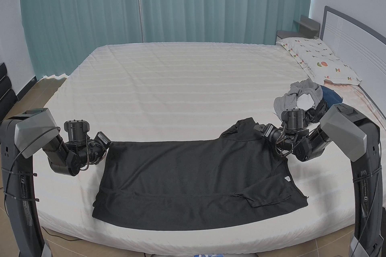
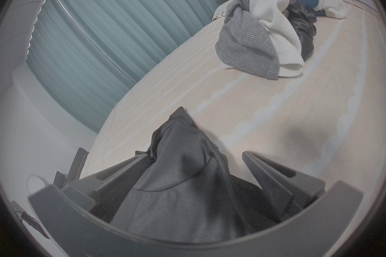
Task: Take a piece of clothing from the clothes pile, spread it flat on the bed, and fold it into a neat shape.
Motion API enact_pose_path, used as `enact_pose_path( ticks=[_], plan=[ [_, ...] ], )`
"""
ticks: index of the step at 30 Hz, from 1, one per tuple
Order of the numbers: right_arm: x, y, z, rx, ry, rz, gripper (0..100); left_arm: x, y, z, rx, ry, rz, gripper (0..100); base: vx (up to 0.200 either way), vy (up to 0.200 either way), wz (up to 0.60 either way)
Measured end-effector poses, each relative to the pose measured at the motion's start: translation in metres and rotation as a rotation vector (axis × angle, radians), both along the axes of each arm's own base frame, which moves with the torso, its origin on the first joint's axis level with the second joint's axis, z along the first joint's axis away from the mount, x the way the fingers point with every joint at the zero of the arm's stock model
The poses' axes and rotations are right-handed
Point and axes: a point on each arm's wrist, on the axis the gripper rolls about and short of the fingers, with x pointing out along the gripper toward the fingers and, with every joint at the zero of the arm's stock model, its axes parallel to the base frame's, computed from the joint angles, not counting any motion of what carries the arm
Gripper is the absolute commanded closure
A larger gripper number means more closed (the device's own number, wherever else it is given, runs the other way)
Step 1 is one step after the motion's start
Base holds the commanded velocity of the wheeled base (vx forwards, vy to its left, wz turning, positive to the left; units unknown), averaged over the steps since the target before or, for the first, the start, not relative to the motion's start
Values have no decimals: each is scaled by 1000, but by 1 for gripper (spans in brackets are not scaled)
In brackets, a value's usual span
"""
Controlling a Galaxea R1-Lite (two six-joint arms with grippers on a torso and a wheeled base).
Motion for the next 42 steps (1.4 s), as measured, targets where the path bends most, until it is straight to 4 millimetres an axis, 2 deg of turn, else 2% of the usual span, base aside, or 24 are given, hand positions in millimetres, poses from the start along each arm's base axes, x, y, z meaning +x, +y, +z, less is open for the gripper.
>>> enact_pose_path(
  ticks=[11,28,35,42],
  plan=[
    [-1,-4,-1,20,-6,-9,100,0,0,0,0,2,1,100,0,0,0],
    [-25,-28,23,116,-35,25,100,-4,5,8,-2,-11,15,100,0,0,0],
    [-42,-35,34,158,-82,54,100,-5,9,18,2,-73,23,100,0,0,0],
    [-49,-43,45,175,-115,37,100,-13,11,24,-14,-112,-8,100,0,0,0]
  ],
)
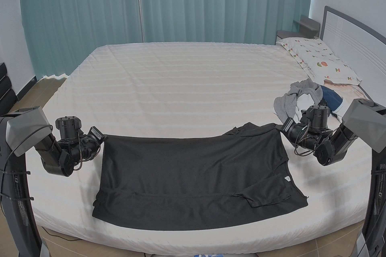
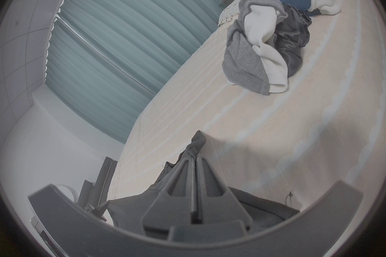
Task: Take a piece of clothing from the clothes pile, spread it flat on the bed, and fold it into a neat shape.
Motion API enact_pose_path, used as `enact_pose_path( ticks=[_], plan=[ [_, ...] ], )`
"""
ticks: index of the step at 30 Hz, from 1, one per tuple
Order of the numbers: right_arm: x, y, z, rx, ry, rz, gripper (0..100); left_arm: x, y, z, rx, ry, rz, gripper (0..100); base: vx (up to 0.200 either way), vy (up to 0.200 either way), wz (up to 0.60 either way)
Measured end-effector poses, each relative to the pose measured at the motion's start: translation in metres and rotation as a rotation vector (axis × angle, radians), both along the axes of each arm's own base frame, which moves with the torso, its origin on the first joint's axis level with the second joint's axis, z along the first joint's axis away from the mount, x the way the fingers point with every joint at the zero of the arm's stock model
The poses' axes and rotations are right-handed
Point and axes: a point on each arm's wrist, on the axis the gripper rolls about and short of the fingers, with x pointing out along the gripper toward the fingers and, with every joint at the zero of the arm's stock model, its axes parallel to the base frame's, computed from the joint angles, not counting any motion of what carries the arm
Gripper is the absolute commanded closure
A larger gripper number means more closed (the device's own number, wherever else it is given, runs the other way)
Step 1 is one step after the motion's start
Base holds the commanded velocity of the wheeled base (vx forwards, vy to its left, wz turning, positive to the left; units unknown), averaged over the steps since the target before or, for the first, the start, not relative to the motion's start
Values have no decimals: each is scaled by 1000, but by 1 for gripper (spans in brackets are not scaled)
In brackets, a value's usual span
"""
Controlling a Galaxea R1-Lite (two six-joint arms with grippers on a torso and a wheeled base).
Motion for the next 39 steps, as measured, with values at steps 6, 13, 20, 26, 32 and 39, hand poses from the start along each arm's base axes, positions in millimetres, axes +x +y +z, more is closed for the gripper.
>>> enact_pose_path(
  ticks=[6,13,20,26,32,39],
  plan=[
    [-3,-3,4,10,-5,-9,100,-5,3,2,-2,-12,1,100,0,0,0],
    [-8,-5,0,12,19,3,100,-8,4,2,-3,-6,-4,100,0,0,0],
    [-19,-9,-4,29,55,57,100,-14,13,4,-24,-5,-37,100,0,0,0],
    [-28,-16,-5,43,79,87,100,-22,19,6,-24,-3,-82,100,0,0,0],
    [-38,-24,-6,55,101,125,100,-32,19,3,16,-1,-150,100,0,0,0],
    [-52,-32,-11,41,114,157,100,-37,22,4,14,-36,-177,100,0,0,0]
  ],
)
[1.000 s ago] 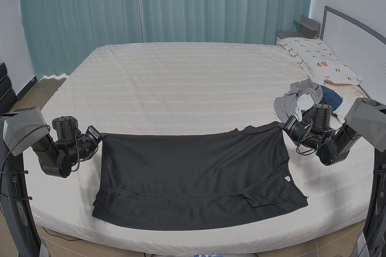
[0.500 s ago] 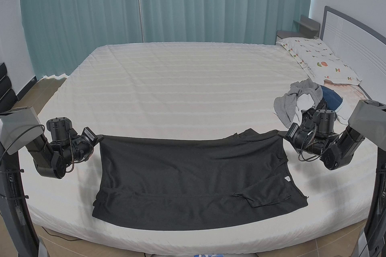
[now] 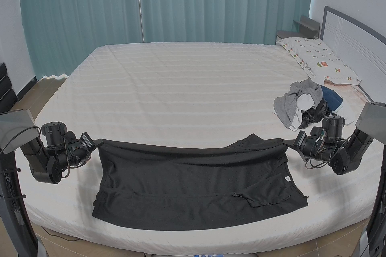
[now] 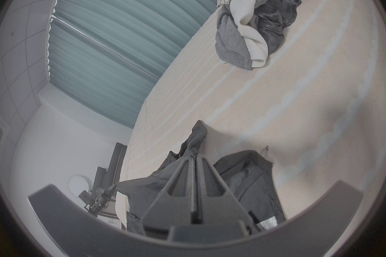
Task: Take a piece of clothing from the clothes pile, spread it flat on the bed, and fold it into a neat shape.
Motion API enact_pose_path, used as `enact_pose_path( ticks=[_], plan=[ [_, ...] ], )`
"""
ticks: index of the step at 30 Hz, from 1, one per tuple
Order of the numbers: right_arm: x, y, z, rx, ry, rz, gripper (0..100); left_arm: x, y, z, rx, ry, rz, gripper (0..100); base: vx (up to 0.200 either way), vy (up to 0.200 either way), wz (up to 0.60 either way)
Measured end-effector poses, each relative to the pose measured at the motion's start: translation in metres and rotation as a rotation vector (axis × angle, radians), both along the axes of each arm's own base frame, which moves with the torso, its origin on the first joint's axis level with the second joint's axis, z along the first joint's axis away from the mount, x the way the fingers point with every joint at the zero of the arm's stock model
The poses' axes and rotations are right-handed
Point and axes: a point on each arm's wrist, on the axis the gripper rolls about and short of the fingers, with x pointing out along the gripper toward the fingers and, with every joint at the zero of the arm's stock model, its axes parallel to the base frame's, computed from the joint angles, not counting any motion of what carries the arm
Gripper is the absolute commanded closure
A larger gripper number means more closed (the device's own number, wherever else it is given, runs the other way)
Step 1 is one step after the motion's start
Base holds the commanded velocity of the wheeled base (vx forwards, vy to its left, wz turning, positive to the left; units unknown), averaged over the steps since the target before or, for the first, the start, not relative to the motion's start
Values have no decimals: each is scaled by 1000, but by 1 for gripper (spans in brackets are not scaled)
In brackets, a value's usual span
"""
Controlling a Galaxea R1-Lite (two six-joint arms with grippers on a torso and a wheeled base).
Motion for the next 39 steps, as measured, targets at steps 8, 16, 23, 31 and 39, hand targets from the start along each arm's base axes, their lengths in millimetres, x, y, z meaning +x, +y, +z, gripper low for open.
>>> enact_pose_path(
  ticks=[8,16,23,31,39],
  plan=[
    [-14,-6,-7,-33,-8,19,100,-9,10,-1,-27,-11,-59,100,0,0,0],
    [35,8,-21,-63,-213,-60,100,10,14,11,-99,-99,27,100,0,0,0],
    [22,9,-22,-14,-240,21,100,8,12,7,-112,-177,-5,100,0,0,0],
    [-15,-2,-35,17,-136,81,100,-13,17,-12,-55,-173,-102,100,0,0,0],
    [-34,-11,-39,5,-85,73,100,-35,24,-25,-8,-150,-206,100,0,0,0]
  ],
)
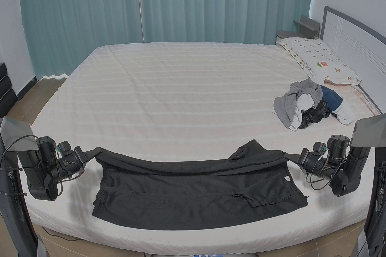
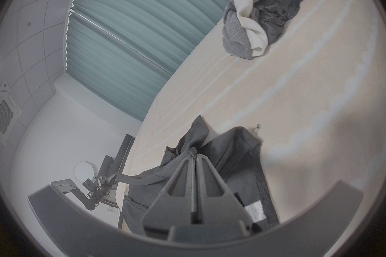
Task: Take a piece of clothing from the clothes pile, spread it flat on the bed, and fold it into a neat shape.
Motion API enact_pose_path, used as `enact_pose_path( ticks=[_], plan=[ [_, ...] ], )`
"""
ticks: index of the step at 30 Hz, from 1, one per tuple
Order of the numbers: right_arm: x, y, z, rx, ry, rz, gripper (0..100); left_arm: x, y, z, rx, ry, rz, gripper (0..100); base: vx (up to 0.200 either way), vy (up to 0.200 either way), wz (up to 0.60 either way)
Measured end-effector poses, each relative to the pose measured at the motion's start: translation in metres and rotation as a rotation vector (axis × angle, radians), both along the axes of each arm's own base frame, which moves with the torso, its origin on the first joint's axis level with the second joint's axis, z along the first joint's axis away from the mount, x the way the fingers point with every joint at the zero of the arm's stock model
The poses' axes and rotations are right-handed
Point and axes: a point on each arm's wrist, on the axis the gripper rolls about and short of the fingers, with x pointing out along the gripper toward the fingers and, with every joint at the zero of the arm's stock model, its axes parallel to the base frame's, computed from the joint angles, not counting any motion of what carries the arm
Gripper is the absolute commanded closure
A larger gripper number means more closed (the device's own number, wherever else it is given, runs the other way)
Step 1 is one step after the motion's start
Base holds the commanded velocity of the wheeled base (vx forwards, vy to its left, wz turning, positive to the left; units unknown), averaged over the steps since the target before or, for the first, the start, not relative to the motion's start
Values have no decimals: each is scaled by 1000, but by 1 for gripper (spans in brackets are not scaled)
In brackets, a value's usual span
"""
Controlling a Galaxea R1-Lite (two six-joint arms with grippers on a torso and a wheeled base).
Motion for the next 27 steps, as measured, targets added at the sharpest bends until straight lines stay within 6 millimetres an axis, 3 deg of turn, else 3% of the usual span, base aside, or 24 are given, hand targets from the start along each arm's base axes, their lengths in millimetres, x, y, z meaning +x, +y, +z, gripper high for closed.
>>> enact_pose_path(
  ticks=[10,27],
  plan=[
    [-21,-14,-4,-20,7,40,100,-6,9,-2,28,-5,15,100,0,0,0],
    [-34,-16,-25,-113,36,82,100,-36,0,-28,357,-78,-113,100,0,0,0]
  ],
)
